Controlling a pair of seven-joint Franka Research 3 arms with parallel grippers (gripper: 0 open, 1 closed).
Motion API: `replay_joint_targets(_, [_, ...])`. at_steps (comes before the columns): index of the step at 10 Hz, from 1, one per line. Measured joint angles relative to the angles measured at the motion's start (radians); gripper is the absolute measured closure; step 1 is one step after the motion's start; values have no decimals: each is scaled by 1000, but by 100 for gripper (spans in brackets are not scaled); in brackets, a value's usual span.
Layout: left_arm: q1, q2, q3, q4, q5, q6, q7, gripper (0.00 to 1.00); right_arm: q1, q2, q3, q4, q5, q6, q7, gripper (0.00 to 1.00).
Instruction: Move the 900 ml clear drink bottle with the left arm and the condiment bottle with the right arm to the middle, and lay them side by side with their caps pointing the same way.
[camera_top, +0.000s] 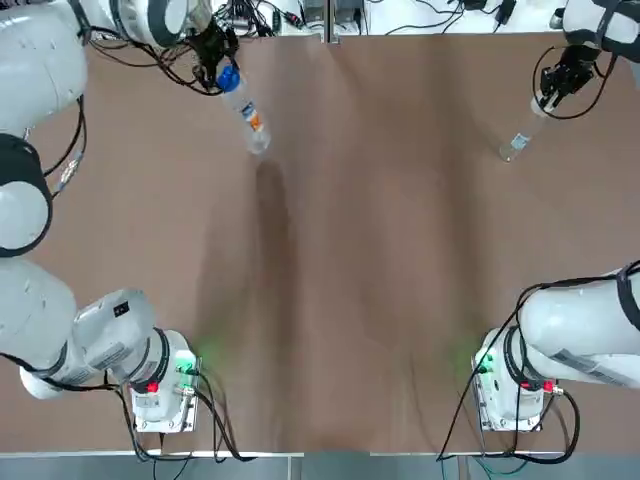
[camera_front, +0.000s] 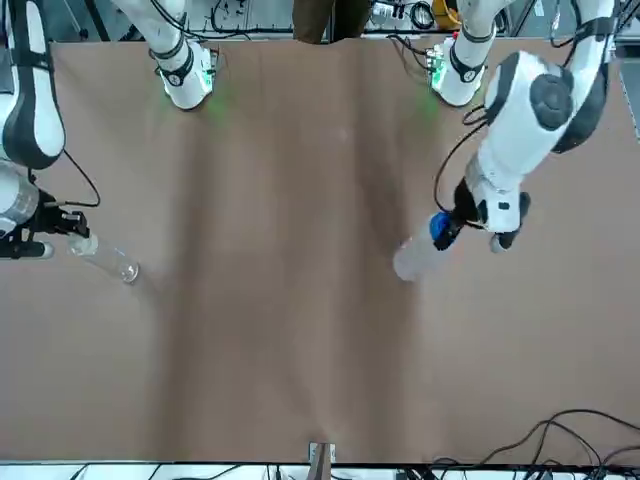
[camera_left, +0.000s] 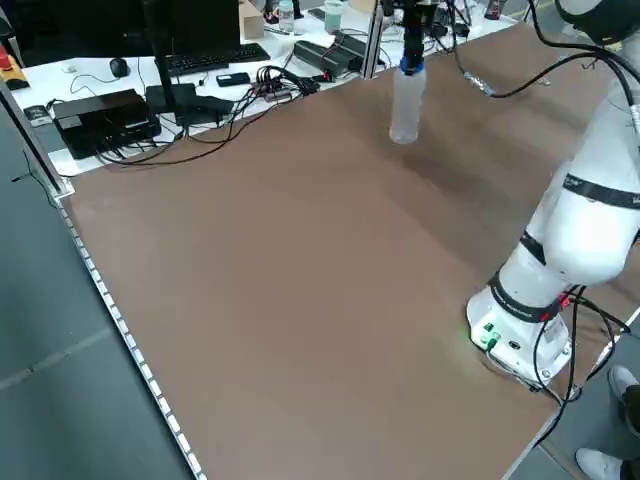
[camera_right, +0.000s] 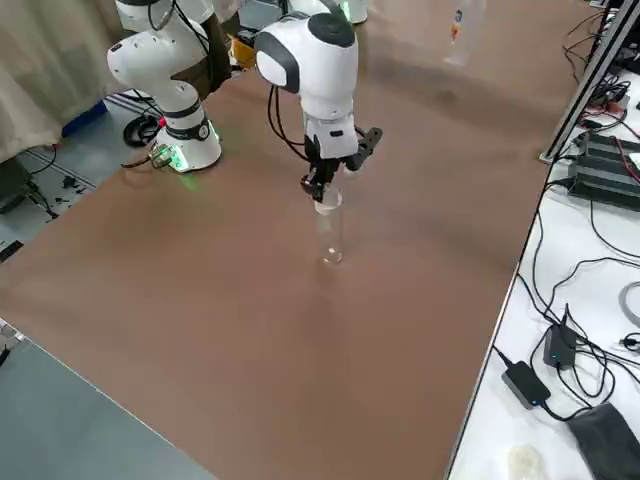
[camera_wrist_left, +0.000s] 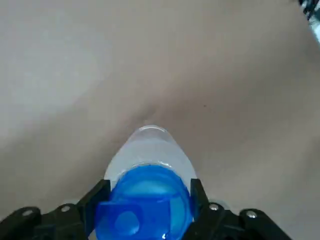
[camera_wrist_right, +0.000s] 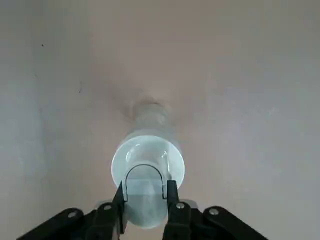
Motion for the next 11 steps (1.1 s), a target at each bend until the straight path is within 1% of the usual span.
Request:
replay_joint_targets(2, [-29,27,-1,16,1,-4,-277,30,56,-2,8,19,1,-56,97,67])
replay_joint_targets(4, [-58,48,-1,27,2,-11,-453,30,115,-13,12,42,17,-101,194,67])
replay_joint_targets(5, [-74,55,0,36,4,-11,-522,30,146,-22,12,49,52,-124,252,67])
replay_joint_targets(6, [-86,65,0,50,23,-15,-584,30,184,-33,14,57,84,-146,328,67])
replay_joint_targets(8, [-115,121,9,100,114,-58,-684,30,309,-46,17,91,103,-165,558,67])
replay_joint_targets(9, [-152,156,34,131,144,-85,-711,30,386,-46,19,116,106,-165,697,67])
replay_joint_targets(10, [-216,181,93,156,157,-96,-725,30,453,-47,20,142,107,-165,825,67])
replay_joint_targets(11, [-312,198,184,180,158,-104,-736,30,505,-46,21,164,113,-164,945,67])
